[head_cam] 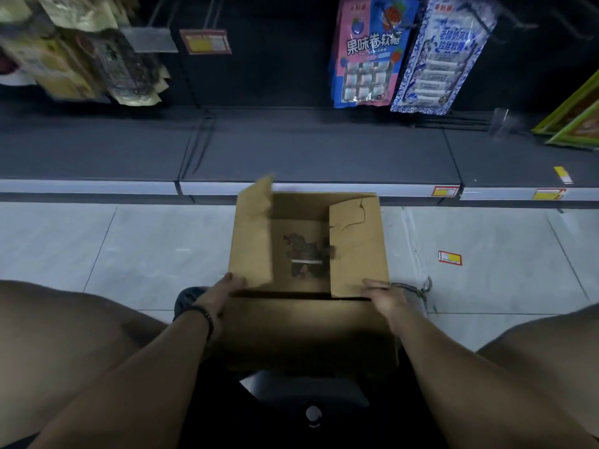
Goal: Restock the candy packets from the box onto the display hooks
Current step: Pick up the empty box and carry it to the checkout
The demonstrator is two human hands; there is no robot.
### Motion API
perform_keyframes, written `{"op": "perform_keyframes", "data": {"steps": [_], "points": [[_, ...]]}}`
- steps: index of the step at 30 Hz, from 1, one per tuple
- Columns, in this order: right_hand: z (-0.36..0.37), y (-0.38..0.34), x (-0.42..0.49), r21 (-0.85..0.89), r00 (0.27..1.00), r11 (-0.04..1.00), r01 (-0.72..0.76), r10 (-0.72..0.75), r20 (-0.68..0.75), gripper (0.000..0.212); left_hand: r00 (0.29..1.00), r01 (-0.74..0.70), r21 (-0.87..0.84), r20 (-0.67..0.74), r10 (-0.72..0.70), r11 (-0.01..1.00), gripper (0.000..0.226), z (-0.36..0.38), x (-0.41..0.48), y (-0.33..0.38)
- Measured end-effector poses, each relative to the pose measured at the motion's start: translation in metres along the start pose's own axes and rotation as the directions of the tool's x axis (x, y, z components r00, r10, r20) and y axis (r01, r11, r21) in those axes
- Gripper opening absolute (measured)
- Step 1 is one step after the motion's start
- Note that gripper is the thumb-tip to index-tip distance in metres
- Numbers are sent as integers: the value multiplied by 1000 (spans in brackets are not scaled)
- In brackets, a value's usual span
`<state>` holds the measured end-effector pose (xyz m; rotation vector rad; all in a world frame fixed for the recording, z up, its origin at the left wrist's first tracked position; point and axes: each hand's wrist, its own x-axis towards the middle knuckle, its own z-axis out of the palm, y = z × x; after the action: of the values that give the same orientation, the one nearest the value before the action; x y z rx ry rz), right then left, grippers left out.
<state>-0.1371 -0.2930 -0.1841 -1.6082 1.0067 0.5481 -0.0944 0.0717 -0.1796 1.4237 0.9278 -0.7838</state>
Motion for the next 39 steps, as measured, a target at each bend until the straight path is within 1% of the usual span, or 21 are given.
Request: {"op": "perform_keyframes", "data": {"steps": [1,2,5,6,7,8,9,11,12,13,14,15,17,19,21,23,27,30,33,36,39], "points": [[-1,2,4,-56,1000,998,-15,15,-2,41,1000,-30,83,8,29,996,96,1,1,0],[-4,2,5,-105,1000,994,-26,25,-8,42,998,-60,211,-22,66,976,98,0,3,2],[-27,-6,19,-114,993,988,-105,97,-66,54,978,-116,495,-92,185,861,52,-9,16,13],[-36,-14,18,-41,991,991,-125,122,-62,50,980,-85,508,-111,164,857,50,-11,9,23],[-44,-23,13,67,988,988,-138,143,-65,36,990,-36,442,-108,93,897,50,-14,9,32],[-52,-28,9,211,983,964,-160,174,-50,24,998,32,280,-63,-15,960,48,-17,3,41],[-59,-31,6,363,978,916,-169,200,-50,20,996,88,87,21,-91,992,42,-20,3,48],[-66,-27,8,575,971,798,-181,238,-25,28,980,177,-147,115,-161,973,42,-24,-4,54],[-64,-24,10,619,968,761,-193,251,-6,33,977,191,-181,132,-169,965,46,-23,-7,54],[-58,-21,15,600,963,769,-219,271,5,37,978,184,-198,132,-159,963,45,-20,-7,54],[-50,-18,18,515,962,827,-225,272,-17,39,984,162,-210,105,-142,964,38,-15,-5,53],[-42,-18,19,350,969,914,-202,240,-67,43,992,121,-192,70,-109,974,30,-7,-4,50],[-29,-19,22,-21,982,995,-99,94,-167,70,997,-2,44,-78,5,999,20,7,5,40],[-22,-21,26,-164,980,986,-37,3,-199,84,964,-110,333,-195,182,936,40,13,17,31],[-24,-22,39,-214,972,976,-32,-19,-234,74,936,-119,470,-242,257,875,71,9,27,33],[-34,-28,51,-251,974,968,-31,-28,-225,61,942,-114,498,-222,253,860,86,6,37,45],[-56,-50,71,-100,992,995,16,-28,-122,58,972,-130,483,-111,207,866,82,8,47,87],[-70,-73,81,-204,1000,979,5,-11,-28,60,990,-88,493,-53,130,865,82,6,53,115],[-76,-93,92,-185,993,980,-72,88,76,60,1000,-9,532,-4,13,847,85,6,62,132],[-75,-106,105,-290,988,953,-92,124,93,65,999,39,516,-15,-37,856,87,8,77,142],[-76,-111,118,-310,989,946,-89,120,83,62,997,71,541,-44,-56,838,75,10,86,148]]}}
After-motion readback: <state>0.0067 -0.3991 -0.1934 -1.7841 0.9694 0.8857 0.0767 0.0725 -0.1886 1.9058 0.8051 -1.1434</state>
